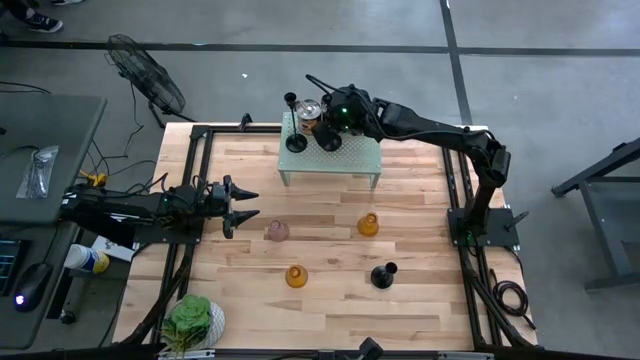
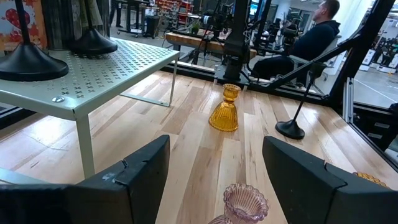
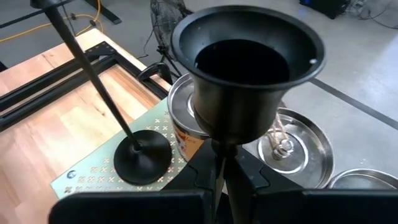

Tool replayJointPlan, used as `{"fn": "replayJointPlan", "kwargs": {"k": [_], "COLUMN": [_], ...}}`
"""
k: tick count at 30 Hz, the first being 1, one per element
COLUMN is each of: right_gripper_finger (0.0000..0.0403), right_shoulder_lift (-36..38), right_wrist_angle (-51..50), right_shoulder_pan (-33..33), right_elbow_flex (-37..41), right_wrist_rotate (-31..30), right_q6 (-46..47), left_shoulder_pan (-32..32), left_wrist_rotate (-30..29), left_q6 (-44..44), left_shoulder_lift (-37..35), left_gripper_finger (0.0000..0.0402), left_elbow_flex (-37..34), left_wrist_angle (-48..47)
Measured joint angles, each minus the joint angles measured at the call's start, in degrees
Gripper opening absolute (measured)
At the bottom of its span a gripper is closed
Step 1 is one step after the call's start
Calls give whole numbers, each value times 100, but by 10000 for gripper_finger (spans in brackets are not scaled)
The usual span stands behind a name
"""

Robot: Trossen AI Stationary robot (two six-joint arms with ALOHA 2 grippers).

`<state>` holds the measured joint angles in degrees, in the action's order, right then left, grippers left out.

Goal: Pick & Place candle stick holders
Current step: Put the top black candle holder on the shelf

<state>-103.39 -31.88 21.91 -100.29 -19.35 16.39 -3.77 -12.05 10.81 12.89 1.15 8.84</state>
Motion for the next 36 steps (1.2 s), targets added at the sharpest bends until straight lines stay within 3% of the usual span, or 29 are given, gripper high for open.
{"fn": "replayJointPlan", "kwargs": {"k": [21, 36], "right_gripper_finger": [10, 43], "right_shoulder_lift": [0, -2], "right_wrist_angle": [-85, -83], "right_shoulder_pan": [0, 0], "right_elbow_flex": [0, 0], "right_wrist_rotate": [135, -24], "right_q6": [2, -18], "left_shoulder_pan": [-2, -2], "left_wrist_rotate": [0, 0], "left_q6": [0, -2], "left_shoulder_lift": [0, 2], "left_gripper_finger": [253, 253], "left_elbow_flex": [0, 0], "left_wrist_angle": [2, 0]}}
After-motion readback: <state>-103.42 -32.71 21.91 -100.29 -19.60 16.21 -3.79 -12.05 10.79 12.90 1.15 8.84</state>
